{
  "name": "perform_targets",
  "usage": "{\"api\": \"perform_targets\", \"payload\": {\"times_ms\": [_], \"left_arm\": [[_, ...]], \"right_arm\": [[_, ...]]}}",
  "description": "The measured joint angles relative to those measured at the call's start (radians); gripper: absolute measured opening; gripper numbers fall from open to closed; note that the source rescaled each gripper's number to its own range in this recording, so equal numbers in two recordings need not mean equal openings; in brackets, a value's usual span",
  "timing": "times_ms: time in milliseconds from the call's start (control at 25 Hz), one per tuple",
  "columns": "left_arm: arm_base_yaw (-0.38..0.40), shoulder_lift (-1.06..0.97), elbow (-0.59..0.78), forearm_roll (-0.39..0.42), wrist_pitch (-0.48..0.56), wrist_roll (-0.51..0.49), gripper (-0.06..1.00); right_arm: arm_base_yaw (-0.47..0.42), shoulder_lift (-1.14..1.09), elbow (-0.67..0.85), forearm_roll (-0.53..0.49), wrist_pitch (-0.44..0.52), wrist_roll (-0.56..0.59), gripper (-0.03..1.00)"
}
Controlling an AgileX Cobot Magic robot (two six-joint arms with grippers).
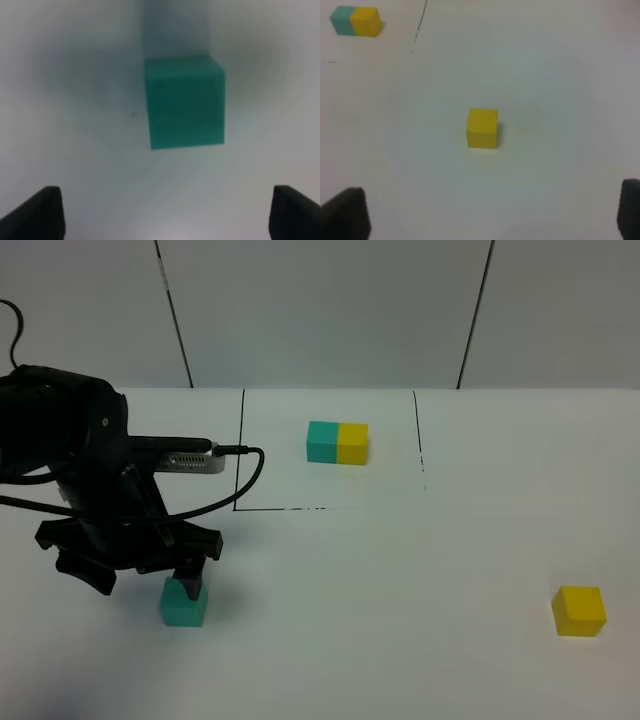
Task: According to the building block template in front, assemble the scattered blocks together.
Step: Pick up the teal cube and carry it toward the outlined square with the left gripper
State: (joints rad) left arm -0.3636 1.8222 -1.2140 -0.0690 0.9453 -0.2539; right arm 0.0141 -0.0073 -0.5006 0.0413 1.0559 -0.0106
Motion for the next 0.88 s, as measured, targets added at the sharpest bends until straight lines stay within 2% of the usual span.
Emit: {"api": "perform_targets", "payload": {"times_ms": [240, 440, 880], "left_arm": [[0.0, 0.08, 0.0, 0.015, -0.075, -0.001, 0.98], [0.0, 0.101, 0.0, 0.007, -0.153, -0.002, 1.0], [0.0, 0.19, 0.0, -0.028, -0.165, -0.002, 0.98]], "right_arm": [[0.0, 0.0, 0.0, 0.0, 0.0, 0.0, 1.0], [0.0, 0.0, 0.0, 0.0, 0.0, 0.0, 1.0], [0.0, 0.0, 0.0, 0.0, 0.0, 0.0, 1.0]]}}
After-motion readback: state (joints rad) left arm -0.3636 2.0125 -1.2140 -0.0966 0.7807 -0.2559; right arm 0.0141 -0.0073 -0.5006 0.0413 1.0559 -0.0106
